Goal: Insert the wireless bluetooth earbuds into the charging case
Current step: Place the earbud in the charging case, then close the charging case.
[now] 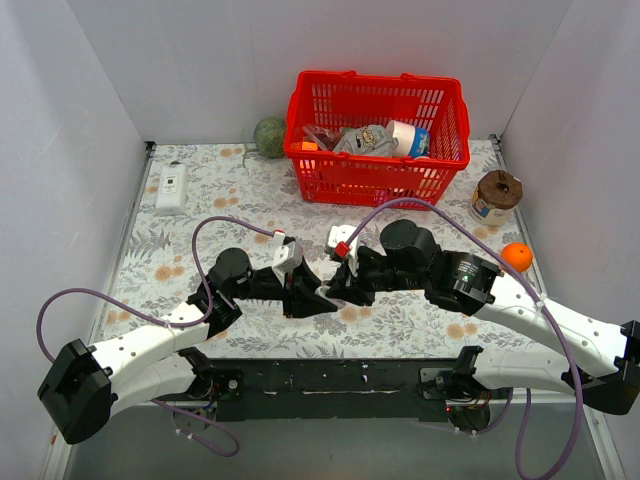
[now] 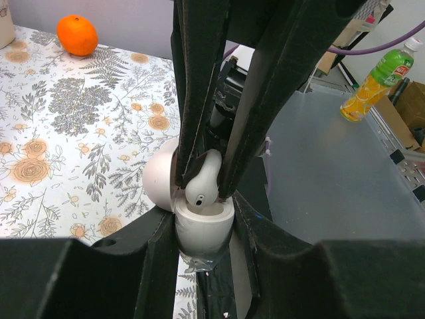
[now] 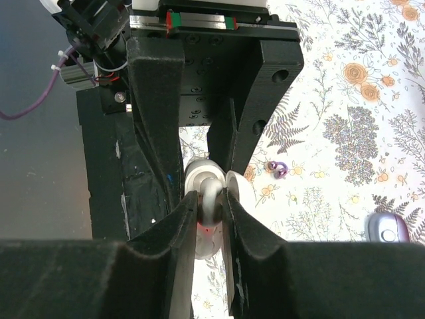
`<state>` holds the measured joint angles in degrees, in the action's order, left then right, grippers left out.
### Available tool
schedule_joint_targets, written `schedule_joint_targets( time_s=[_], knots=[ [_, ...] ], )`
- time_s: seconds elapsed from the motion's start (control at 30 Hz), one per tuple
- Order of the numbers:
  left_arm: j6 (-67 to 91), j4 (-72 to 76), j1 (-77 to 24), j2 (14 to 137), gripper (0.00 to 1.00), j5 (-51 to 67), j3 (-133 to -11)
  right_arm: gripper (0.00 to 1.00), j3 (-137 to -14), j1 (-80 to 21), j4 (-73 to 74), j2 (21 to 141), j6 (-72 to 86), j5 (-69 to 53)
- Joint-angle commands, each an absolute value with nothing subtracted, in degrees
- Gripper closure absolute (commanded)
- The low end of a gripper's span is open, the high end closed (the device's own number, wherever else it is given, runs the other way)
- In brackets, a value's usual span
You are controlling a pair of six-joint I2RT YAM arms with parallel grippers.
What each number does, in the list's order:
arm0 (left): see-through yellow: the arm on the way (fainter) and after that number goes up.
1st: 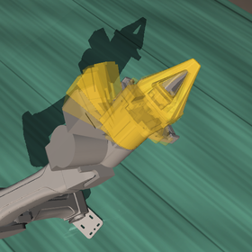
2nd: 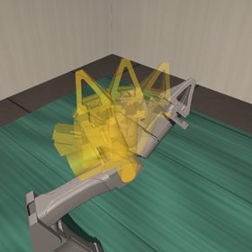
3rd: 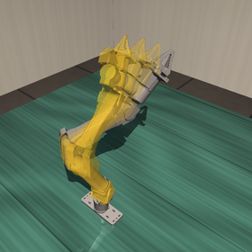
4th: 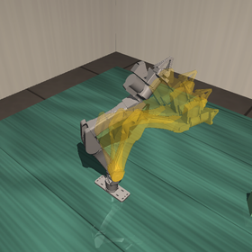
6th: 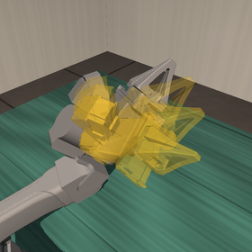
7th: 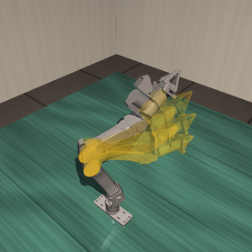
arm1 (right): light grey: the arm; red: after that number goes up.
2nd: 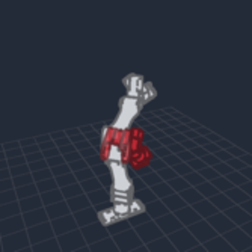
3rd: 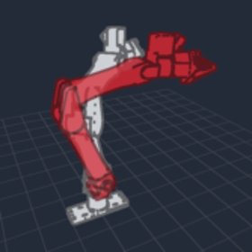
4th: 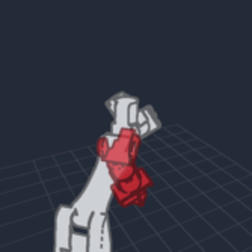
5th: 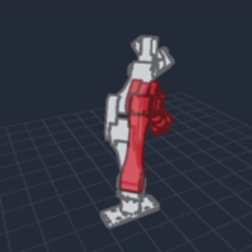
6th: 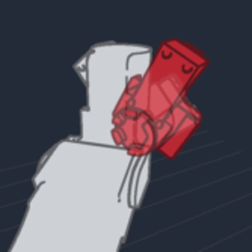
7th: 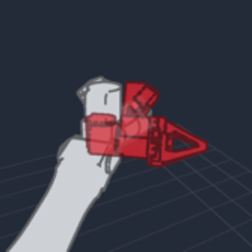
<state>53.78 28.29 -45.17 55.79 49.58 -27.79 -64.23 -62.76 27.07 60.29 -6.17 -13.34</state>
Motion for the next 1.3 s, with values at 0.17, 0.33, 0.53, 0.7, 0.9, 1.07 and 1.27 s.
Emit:
schedule_joint_targets(
  time_s=[0.17, 0.33, 0.53, 0.7, 0.9, 1.07, 1.27],
  knots=[
    [56.16, 36.12, -46.23, 53.61, 1.00, 51.15, -26.90, 0.71, -66.97, -62.49, 26.89, 61.52, -6.59, -10.37],
    [55.90, 36.12, -46.23, 53.44, 1.00, 50.89, -26.90, 0.66, -67.32, -62.49, 27.33, 61.79, -6.50, -10.28],
    [55.72, 35.68, -46.23, 53.53, 1.00, 50.71, -27.16, 0.63, -67.41, -62.58, 27.60, 61.61, -6.33, -10.20],
    [55.28, 35.33, -46.23, 53.26, 1.00, 50.19, -26.98, 0.61, -68.37, -62.49, 27.86, 60.65, -5.63, -10.02],
    [54.41, 34.28, -46.32, 53.00, 1.00, 49.13, -26.11, 0.50, -71.98, -62.49, 26.72, 56.87, -3.34, -7.65],
    [54.40, 34.28, -46.23, 52.47, 1.00, 48.78, -25.49, 0.51, -70.14, -62.40, 24.53, 54.06, -1.32, 3.32],
    [54.14, 33.66, -46.23, 51.16, 1.00, 48.08, -25.93, 0.68, -66.71, -62.05, 25.57, 54.84, 1.40, 11.34]
  ],
)
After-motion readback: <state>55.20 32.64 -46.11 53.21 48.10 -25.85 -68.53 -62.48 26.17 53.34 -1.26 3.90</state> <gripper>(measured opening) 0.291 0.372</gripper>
